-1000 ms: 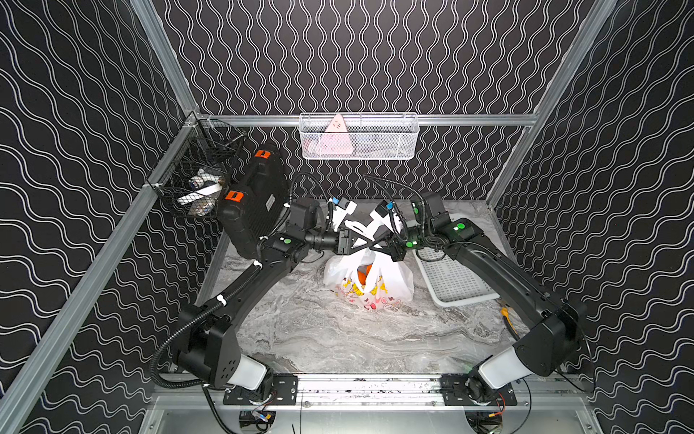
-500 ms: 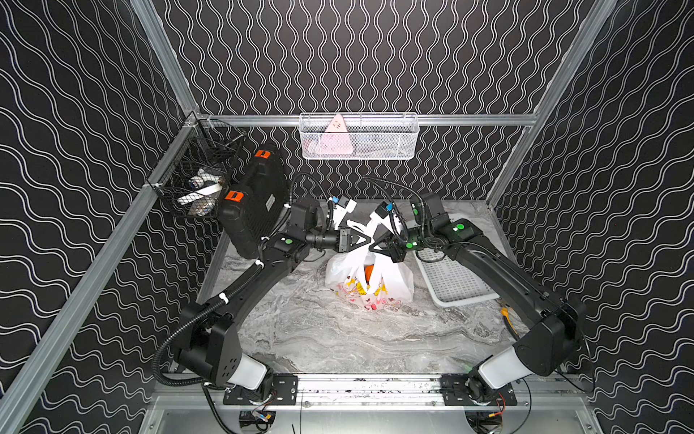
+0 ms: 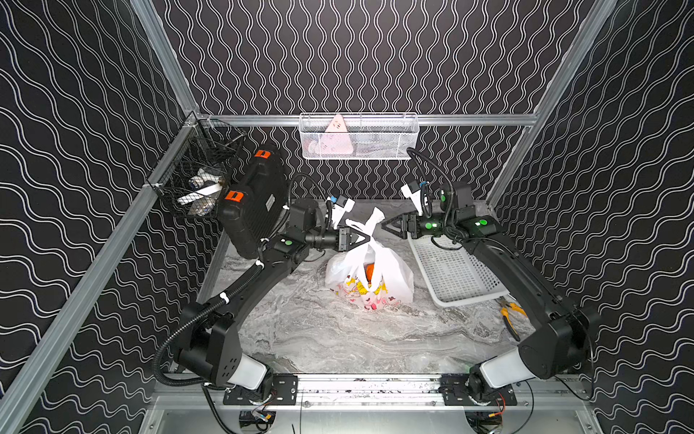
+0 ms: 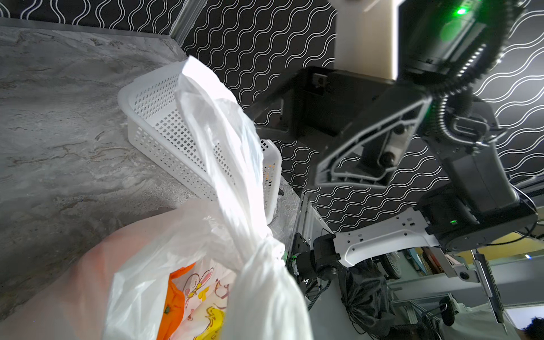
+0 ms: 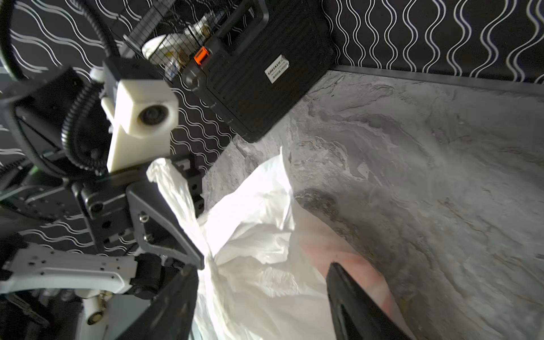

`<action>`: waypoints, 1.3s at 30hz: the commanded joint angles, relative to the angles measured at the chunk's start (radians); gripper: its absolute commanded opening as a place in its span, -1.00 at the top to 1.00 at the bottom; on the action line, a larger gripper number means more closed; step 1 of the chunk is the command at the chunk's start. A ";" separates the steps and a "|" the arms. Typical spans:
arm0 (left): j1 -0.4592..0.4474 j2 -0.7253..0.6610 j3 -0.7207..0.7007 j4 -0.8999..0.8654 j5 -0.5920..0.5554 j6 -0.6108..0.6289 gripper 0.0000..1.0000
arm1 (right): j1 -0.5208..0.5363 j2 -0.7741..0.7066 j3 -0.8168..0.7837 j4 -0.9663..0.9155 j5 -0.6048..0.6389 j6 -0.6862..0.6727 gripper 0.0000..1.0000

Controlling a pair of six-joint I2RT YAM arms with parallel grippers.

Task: Place the oranges into plastic bags & tie knots
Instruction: Tie the plastic bag at the center of the board.

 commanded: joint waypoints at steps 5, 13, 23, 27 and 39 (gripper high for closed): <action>0.004 -0.012 -0.012 0.050 0.024 -0.016 1.00 | -0.010 0.107 0.048 0.192 -0.084 0.180 -0.55; 0.004 -0.016 -0.022 0.050 0.028 -0.015 1.00 | -0.010 0.156 0.055 0.304 -0.131 0.264 -0.34; 0.005 -0.006 -0.010 0.044 0.029 -0.012 1.00 | -0.010 0.134 0.052 0.289 -0.158 0.254 0.59; 0.012 -0.003 -0.010 0.055 0.032 -0.017 1.00 | -0.013 0.089 0.049 0.246 -0.159 0.229 0.86; 0.034 0.013 -0.021 0.149 0.056 -0.090 1.00 | -0.013 -0.070 -0.057 0.159 -0.166 0.192 1.00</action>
